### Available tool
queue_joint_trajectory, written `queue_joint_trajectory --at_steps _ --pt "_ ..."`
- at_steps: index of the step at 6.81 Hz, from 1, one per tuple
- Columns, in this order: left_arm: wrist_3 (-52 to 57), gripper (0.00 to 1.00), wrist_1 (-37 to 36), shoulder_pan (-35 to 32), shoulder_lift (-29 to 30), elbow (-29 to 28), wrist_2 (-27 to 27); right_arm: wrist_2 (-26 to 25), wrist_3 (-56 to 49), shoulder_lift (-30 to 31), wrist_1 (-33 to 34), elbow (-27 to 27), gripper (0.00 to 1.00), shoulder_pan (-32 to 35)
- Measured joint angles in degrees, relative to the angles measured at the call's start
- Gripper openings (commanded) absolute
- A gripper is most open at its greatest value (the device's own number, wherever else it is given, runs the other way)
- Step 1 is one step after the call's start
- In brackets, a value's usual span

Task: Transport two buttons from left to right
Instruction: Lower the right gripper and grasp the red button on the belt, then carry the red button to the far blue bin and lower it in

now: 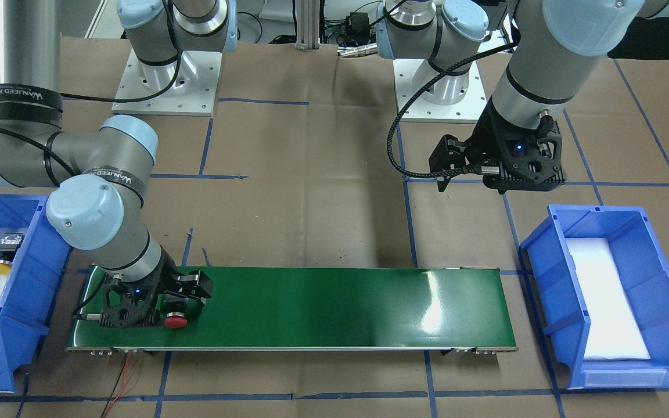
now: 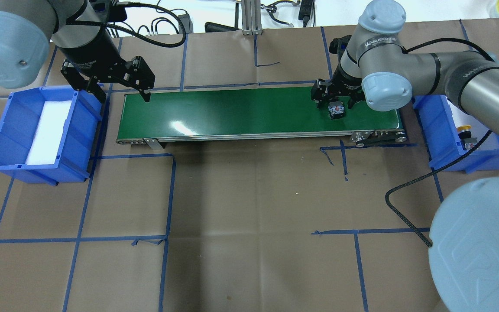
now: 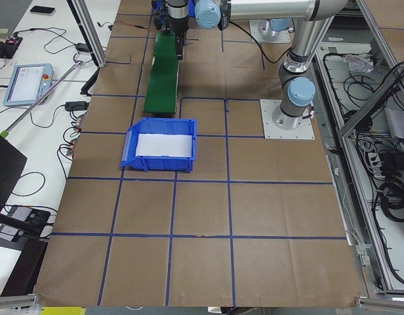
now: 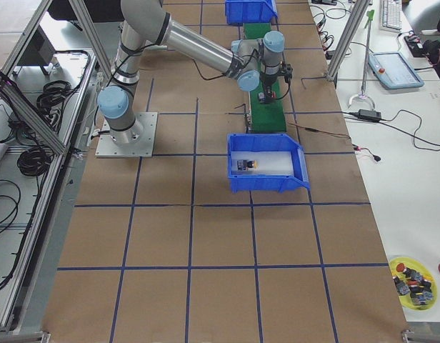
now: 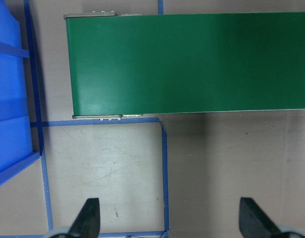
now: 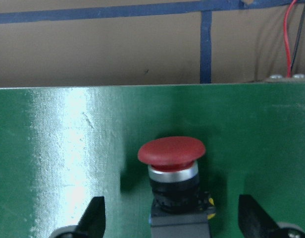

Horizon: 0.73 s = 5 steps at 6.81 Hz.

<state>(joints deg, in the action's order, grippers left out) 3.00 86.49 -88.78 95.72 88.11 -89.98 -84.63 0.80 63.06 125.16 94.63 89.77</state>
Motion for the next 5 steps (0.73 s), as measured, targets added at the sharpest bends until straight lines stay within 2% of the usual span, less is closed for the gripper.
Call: queue_joint_trajectory --at_steps 1,5 --pt "0.0 1.0 0.0 0.0 0.0 0.1 -0.1 -0.4 -0.1 -0.5 0.2 0.1 0.08 -0.1" --pt "-0.4 1.0 0.0 0.0 0.1 -0.2 0.2 -2.5 -0.8 2.6 -2.5 -0.8 0.06 -3.5"
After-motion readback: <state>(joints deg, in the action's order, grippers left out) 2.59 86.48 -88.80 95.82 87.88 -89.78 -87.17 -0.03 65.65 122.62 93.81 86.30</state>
